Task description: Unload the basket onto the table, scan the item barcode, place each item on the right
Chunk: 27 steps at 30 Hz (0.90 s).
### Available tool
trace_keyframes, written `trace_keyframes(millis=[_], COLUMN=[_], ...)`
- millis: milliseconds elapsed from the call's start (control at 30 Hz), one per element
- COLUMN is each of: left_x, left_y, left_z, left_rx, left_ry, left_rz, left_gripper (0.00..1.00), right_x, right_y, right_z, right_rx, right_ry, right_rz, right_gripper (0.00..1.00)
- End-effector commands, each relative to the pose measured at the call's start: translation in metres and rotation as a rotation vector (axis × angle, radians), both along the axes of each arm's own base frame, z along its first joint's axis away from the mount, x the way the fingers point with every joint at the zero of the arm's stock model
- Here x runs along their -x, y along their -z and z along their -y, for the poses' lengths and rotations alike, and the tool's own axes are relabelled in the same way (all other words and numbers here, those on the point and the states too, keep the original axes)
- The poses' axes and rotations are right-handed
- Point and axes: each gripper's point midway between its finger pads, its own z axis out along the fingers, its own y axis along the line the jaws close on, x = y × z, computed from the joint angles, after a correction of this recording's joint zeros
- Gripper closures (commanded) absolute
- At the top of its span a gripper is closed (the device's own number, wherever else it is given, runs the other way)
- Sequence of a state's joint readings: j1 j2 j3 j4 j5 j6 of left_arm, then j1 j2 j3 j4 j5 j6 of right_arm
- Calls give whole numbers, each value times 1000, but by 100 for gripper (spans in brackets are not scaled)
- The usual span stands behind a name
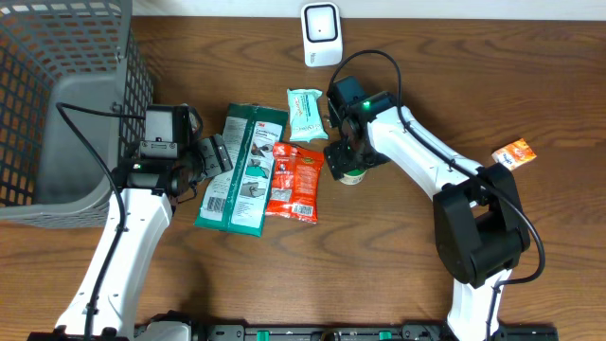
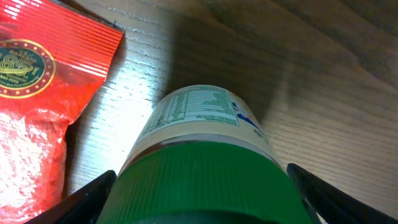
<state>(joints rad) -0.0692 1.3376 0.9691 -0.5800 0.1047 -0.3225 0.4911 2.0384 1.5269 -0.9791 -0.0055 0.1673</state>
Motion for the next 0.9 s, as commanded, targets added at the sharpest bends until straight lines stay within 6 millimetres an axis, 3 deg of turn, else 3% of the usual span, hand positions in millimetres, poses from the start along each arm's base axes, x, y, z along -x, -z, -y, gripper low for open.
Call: trace_keyframes(millis=[0,200,267,733,867], left_x=[-4,-4,-4,-4,-4], left_y=[-6,-6,-6,-6,-6], left_z=[-2,-2,-2,-2,-2], left_rx=[-3,-3,-3,-3,-3], left_ry=[-18,-18,-18,-18,-18], left_rz=[14,15,15,14,14], left_gripper=[17,17,17,17,17], right_x=[-3,-1,-1,0,0], right_y=[-5,0,0,-2,-7], right_z=[-5,-5,-5,-6,-6], right_rx=[-7,-2,-2,-11,-8], right_ry=[63,71,77,78,78], right_rz=[16,4,3,-3,-7], right_gripper=[21,25,30,29,33])
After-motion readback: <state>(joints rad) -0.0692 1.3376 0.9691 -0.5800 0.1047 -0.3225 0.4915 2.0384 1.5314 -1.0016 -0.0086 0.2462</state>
